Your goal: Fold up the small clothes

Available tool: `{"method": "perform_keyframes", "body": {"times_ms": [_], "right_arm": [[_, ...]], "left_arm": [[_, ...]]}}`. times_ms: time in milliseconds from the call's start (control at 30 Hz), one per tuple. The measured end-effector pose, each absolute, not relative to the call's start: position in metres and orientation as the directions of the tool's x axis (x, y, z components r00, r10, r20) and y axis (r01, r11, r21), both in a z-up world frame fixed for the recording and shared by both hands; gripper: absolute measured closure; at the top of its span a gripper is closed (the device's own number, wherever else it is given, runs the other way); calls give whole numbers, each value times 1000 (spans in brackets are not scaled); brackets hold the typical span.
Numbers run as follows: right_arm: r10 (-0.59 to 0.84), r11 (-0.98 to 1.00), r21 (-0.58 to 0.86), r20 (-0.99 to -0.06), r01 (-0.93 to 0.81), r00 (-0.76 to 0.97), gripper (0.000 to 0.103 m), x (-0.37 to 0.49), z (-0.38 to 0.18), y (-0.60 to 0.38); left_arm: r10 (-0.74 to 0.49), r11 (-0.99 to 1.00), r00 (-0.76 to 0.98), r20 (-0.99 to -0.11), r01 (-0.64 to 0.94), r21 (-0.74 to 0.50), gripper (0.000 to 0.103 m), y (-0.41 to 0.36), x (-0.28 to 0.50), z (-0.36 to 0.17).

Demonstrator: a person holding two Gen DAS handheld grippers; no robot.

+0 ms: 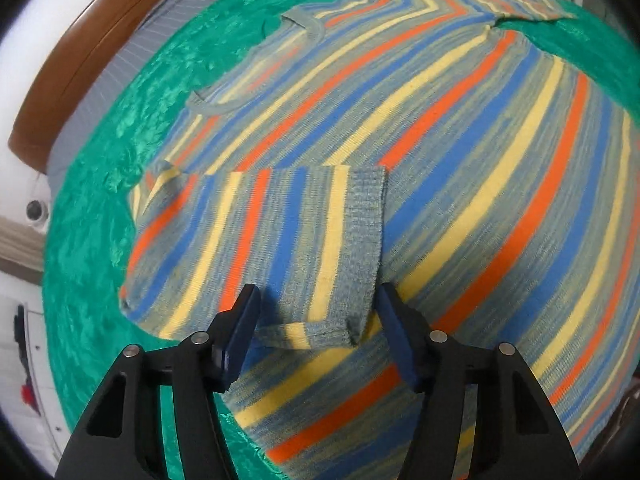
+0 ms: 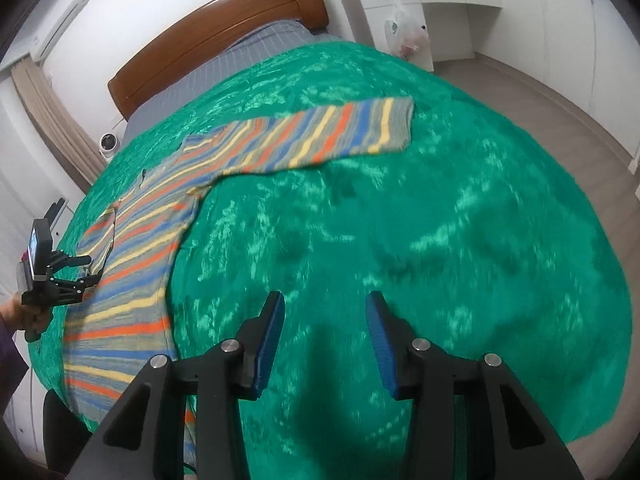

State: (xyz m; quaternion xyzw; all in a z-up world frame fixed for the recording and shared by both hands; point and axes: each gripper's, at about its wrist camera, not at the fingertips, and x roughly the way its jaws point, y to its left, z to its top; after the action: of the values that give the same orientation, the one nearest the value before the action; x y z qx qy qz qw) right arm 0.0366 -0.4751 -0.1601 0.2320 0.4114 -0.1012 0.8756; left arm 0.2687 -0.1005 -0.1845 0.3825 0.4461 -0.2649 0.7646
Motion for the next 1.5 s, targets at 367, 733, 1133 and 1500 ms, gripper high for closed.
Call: {"method": "perform_keyframes", "body": {"times_ms": [367, 733, 1133, 1500], "right_arm": [[-24, 856, 333, -737, 395, 675, 60, 26, -152, -470], [-27, 870, 325, -720, 371, 694, 60, 18, -147, -453], [-38, 869, 309, -737, 386, 675, 60, 20, -150, -450], [-43, 878, 287, -750, 384, 660, 60, 25, -152, -445]], "left_arm": [[-211, 772, 416, -885, 626, 110, 100, -62, 293, -149], [129, 959, 568, -813, -279, -42, 100, 181, 355, -102], [111, 897, 440, -891, -431, -101, 100, 223, 337, -169], [124, 856, 464, -877, -497, -142, 90, 276, 301, -153]]}}
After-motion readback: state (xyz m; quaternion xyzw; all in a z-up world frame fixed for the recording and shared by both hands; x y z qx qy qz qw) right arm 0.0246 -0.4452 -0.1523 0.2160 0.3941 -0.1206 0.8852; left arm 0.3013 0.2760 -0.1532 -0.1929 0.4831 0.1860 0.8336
